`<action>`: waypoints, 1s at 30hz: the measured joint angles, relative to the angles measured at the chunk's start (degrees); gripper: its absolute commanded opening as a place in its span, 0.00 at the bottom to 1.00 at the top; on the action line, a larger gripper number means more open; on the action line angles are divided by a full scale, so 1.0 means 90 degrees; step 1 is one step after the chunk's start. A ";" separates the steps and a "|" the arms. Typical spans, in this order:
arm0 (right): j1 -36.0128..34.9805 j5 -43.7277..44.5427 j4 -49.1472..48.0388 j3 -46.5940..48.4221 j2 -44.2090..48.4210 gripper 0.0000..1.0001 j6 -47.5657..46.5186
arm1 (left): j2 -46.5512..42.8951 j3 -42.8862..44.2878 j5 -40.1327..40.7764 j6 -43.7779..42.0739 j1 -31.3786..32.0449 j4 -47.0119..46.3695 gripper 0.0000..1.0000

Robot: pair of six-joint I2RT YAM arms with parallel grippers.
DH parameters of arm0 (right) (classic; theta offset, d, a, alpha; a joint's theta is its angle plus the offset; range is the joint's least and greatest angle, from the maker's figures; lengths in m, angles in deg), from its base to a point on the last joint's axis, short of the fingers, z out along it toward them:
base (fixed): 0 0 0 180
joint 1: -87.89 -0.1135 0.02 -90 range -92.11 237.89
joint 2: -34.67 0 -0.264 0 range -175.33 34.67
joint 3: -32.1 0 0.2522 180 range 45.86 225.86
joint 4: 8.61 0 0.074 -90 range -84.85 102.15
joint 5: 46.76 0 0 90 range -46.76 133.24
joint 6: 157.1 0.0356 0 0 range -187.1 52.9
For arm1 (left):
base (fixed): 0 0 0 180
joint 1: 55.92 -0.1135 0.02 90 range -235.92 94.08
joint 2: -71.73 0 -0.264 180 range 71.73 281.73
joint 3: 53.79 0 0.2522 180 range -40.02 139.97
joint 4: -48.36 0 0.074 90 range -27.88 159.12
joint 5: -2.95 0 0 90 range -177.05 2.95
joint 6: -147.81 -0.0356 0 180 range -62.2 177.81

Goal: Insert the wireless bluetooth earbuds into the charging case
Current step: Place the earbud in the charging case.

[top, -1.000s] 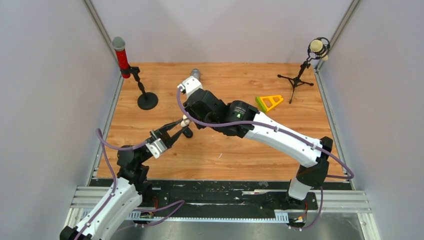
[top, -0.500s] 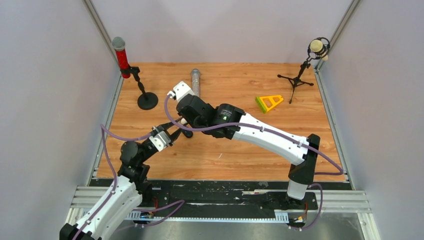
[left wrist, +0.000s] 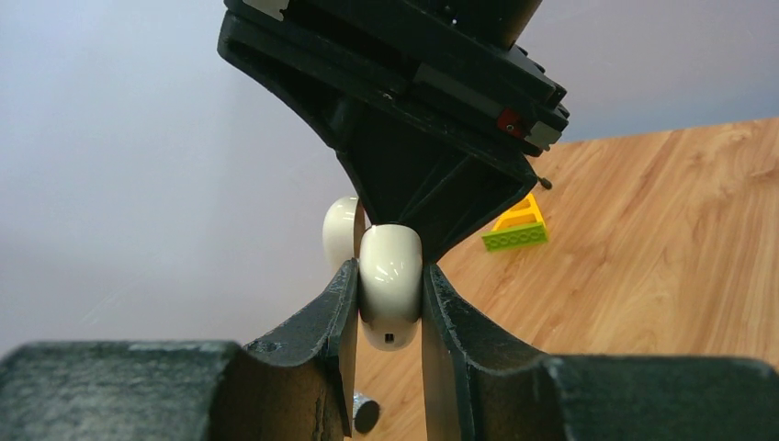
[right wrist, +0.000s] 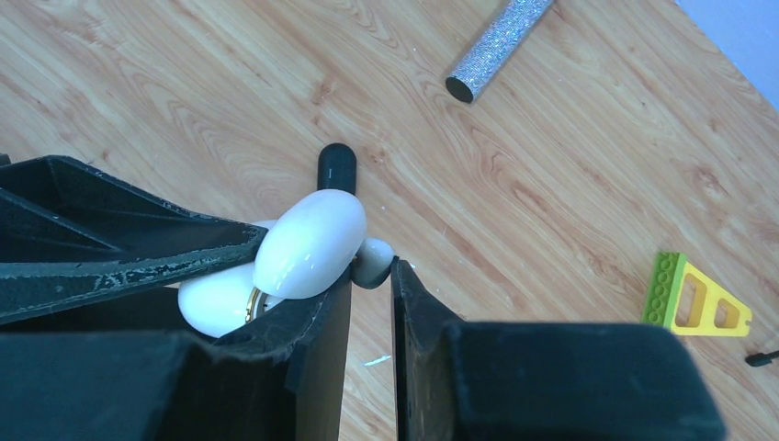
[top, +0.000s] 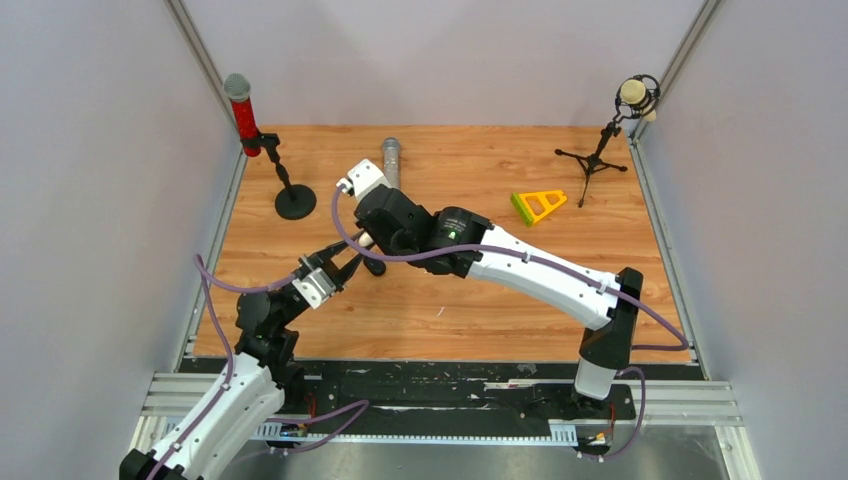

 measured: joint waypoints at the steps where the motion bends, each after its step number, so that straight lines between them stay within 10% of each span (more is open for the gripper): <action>1: 0.0024 -0.0085 -0.0019 0.0000 0.0005 0.00 0.0002 | 0.0000 -0.0010 0.0000 -0.0015 -0.0002 -0.0063 0.00; 30: 0.0194 -0.1450 -0.0551 -0.0294 0.0704 0.30 -0.0175 | -0.0068 -0.0107 -0.0255 -0.0214 0.0010 -0.1141 0.00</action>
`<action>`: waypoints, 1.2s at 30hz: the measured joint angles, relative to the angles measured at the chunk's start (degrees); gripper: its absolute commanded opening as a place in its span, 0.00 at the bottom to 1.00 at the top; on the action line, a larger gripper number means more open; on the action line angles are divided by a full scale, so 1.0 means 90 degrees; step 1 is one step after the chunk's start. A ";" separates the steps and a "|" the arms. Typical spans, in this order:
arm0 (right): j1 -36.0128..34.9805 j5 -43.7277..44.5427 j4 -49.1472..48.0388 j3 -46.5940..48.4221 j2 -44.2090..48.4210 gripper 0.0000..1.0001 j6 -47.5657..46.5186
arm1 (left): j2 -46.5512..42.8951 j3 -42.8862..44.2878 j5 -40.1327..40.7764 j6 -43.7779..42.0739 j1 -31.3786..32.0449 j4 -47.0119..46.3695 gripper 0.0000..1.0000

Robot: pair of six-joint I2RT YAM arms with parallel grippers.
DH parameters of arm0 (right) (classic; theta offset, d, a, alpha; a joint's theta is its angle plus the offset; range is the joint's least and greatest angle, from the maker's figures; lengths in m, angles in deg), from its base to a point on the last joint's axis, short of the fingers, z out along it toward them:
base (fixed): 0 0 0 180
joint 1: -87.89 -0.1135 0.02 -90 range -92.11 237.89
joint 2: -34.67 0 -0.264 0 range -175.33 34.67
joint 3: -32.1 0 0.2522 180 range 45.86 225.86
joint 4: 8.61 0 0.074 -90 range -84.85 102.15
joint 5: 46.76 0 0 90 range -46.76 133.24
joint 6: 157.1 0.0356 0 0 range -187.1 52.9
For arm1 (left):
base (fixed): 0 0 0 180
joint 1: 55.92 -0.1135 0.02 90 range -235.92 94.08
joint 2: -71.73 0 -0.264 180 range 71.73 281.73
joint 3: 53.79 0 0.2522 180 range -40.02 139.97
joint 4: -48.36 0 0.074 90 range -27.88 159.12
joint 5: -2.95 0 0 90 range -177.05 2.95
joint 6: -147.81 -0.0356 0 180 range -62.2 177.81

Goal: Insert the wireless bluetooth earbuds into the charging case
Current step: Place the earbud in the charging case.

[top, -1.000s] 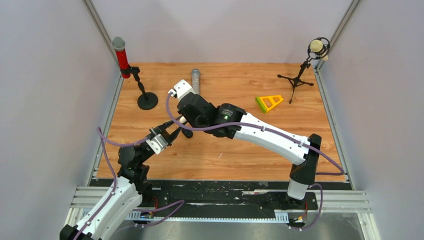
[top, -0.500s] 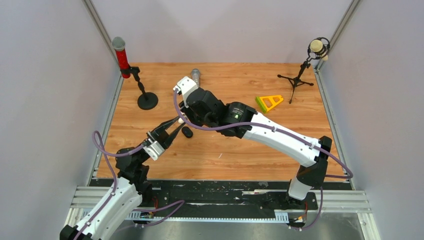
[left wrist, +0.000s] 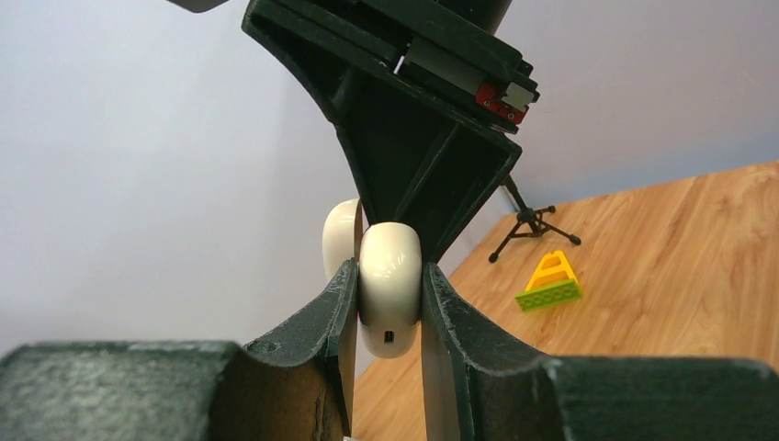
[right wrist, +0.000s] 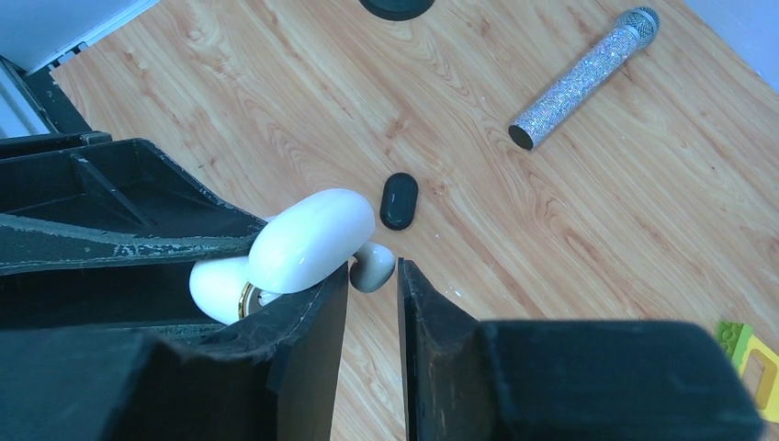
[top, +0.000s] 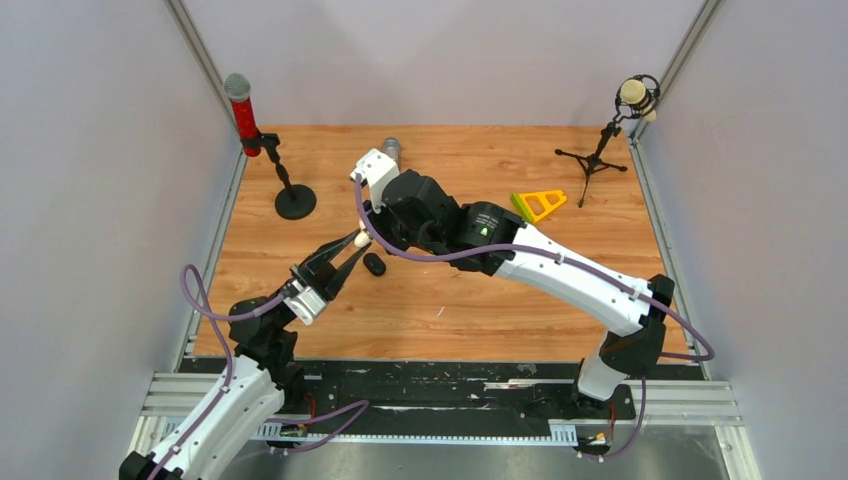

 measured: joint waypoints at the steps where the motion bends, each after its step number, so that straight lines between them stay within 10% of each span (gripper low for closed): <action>1: 0.0000 -0.0010 -0.0002 -0.0005 0.0015 0.31 -0.0015 | -0.0005 0.0000 0.0000 -0.0010 0.0000 0.0000 0.00; 29: 0.0002 -0.0219 -0.0304 -0.0117 0.0296 0.42 -0.0376 | -0.0022 -0.0041 0.0051 -0.0109 0.0032 -0.0398 0.00; 36: 0.0002 -0.0340 -0.0369 -0.0119 0.0296 0.26 -0.0381 | -0.0022 -0.0085 0.0134 -0.0124 0.0032 -0.0498 0.00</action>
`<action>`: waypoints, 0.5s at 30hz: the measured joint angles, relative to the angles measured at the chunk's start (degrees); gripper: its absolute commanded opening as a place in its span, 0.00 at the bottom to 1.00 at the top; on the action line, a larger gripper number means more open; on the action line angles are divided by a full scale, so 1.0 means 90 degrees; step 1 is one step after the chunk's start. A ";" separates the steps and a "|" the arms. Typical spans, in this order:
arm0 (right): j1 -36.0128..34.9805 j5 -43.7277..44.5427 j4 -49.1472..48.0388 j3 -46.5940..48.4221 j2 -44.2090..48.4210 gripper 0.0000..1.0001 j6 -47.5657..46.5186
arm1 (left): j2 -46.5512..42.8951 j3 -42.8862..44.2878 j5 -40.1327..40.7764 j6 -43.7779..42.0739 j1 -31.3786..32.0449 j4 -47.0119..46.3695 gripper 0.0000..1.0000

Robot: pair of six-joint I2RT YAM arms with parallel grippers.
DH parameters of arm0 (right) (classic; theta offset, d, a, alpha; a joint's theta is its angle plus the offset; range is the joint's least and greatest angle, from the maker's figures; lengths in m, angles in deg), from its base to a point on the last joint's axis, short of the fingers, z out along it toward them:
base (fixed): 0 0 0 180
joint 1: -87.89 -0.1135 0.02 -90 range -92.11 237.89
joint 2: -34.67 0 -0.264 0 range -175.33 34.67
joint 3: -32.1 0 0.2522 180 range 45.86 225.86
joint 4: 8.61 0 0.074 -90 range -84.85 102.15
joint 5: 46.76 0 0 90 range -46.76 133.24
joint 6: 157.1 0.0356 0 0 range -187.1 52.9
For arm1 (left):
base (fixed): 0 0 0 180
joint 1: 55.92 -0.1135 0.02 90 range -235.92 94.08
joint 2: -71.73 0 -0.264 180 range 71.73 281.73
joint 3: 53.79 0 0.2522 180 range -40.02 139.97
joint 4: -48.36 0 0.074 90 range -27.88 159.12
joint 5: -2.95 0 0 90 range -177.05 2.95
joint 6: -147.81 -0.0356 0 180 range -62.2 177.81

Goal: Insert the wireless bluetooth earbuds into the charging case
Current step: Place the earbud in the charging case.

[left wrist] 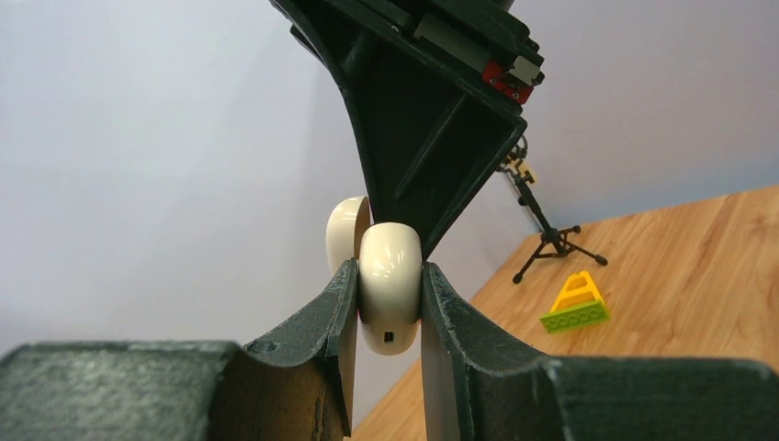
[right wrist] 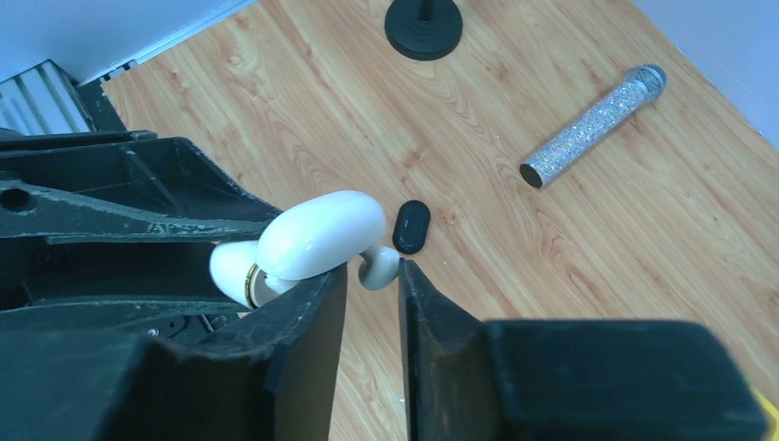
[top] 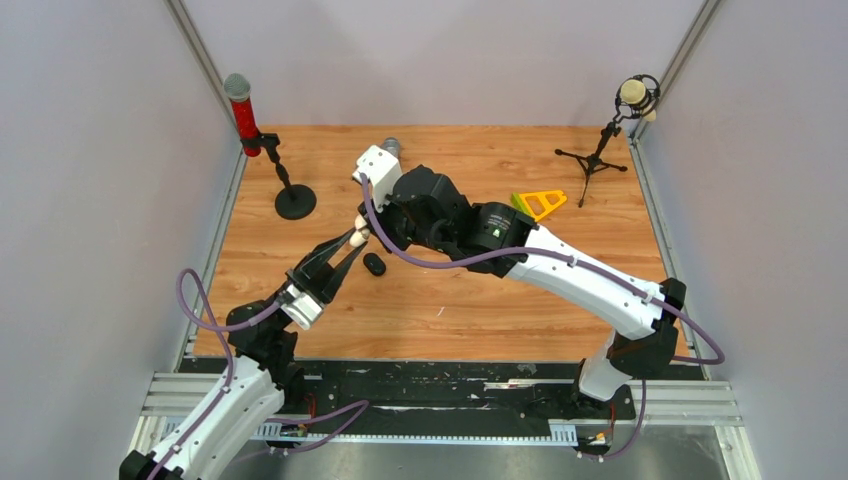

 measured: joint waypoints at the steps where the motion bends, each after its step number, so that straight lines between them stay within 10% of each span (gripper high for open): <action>1: -0.0002 -0.0080 -0.0010 0.0000 0.0000 0.25 0.0007 | 0.0005 -0.0010 0.0015 0.0000 0.0000 -0.0017 0.00; 15: 0.0051 -0.0427 -0.0121 0.0182 -0.0002 0.37 -0.0024 | 0.0391 -0.0177 0.0175 -0.0044 0.0000 -0.1083 0.00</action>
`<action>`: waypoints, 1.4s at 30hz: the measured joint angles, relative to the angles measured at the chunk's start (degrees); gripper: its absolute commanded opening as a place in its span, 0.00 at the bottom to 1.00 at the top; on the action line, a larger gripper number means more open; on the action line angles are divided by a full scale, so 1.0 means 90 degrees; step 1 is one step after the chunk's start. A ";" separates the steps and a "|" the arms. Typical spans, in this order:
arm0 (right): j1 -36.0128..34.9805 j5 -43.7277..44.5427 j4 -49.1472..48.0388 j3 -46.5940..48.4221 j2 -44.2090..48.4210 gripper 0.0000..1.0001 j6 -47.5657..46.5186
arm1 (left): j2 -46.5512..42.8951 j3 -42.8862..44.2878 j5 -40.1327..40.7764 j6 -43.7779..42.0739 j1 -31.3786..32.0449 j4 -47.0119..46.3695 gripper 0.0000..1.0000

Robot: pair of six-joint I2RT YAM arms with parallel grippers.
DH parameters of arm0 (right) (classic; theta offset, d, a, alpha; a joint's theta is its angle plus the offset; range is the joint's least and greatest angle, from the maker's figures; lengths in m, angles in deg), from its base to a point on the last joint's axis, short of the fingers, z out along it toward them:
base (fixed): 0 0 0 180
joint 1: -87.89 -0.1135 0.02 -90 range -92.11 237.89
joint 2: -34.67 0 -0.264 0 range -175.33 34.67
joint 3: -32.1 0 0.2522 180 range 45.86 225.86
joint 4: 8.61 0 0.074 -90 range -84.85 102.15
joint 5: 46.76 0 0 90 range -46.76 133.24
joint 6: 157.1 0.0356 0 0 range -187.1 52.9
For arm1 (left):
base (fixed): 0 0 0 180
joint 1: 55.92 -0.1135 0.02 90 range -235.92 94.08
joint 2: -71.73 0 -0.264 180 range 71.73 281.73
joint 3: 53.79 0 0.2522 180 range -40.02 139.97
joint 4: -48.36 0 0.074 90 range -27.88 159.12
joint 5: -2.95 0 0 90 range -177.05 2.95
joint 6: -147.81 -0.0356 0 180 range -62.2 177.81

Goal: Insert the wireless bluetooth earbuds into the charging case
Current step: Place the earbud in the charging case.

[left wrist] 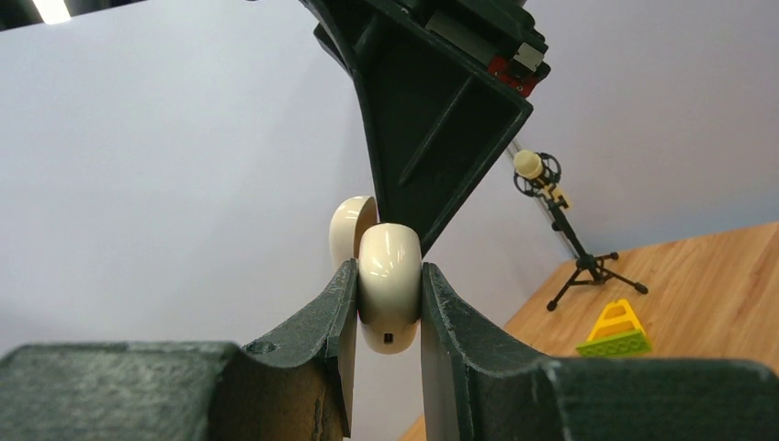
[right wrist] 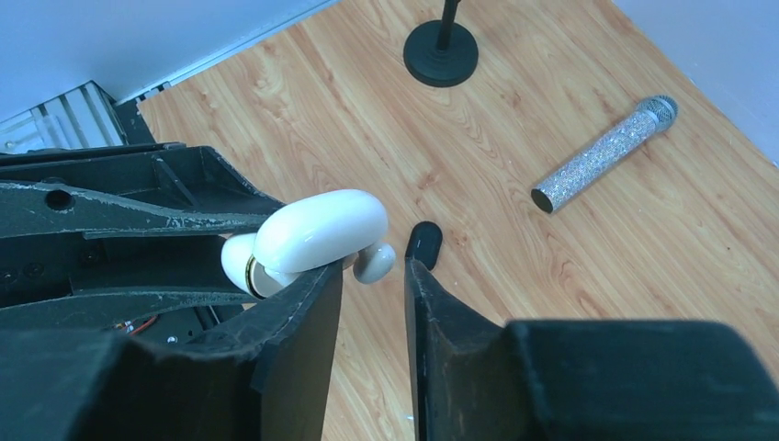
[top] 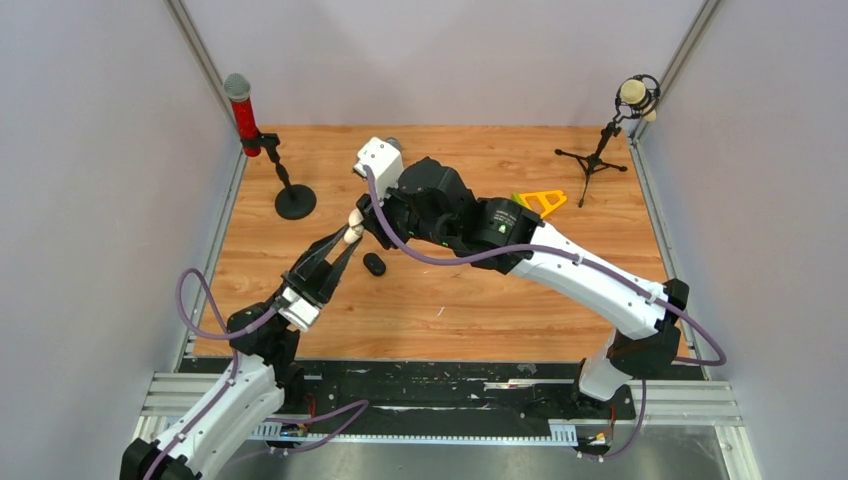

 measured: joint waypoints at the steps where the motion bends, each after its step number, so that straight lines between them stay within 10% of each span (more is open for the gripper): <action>1: 0.0002 -0.0022 -0.0002 0.0019 0.0000 0.38 0.0000 | 0.0024 -0.0015 0.0049 0.0000 0.0000 -0.0092 0.00; 28: 0.0554 -0.1622 -0.0143 -0.1234 0.1333 0.43 0.0381 | -0.0053 -0.0211 0.1292 0.0818 -0.0029 -0.0189 0.00; 42: 0.1559 -0.2509 -0.1166 -0.1637 0.0646 0.12 0.0962 | -0.0313 0.0063 0.1506 0.2443 -0.0029 -0.0182 0.00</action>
